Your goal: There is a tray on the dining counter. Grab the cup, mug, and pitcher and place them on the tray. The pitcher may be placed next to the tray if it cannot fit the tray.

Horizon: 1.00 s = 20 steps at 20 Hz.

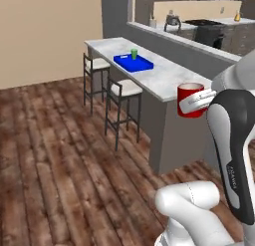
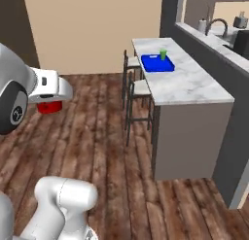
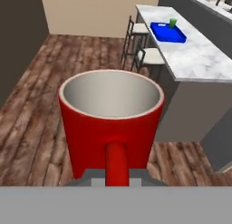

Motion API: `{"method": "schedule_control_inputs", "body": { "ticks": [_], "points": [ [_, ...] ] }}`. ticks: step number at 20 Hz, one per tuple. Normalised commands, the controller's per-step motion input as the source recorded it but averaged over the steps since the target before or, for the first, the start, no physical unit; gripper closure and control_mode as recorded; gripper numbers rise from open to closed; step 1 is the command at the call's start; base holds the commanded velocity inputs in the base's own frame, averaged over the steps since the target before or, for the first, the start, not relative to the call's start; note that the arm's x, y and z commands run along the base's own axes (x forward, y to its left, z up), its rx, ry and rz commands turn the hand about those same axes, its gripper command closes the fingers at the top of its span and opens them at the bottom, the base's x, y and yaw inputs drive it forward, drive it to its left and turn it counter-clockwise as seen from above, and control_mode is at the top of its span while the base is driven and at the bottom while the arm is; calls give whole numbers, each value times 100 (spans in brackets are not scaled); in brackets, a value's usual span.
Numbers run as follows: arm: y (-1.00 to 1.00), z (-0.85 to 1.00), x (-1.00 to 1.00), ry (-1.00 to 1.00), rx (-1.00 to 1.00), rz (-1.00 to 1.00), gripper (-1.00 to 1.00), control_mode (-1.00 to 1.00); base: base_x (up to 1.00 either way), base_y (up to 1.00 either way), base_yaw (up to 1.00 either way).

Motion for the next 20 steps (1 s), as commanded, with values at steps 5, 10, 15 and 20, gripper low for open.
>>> {"method": "schedule_control_inputs", "body": {
  "ticks": [5,10,15,20],
  "points": [
    [0,0,0,0,0,0,100,100,70,99,-56],
    [0,0,0,0,0,0,100,100,82,100,-49],
    [0,0,0,0,0,0,100,100,90,100,-47],
    [0,0,0,0,0,0,100,100,79,99,-48]
  ]
}}
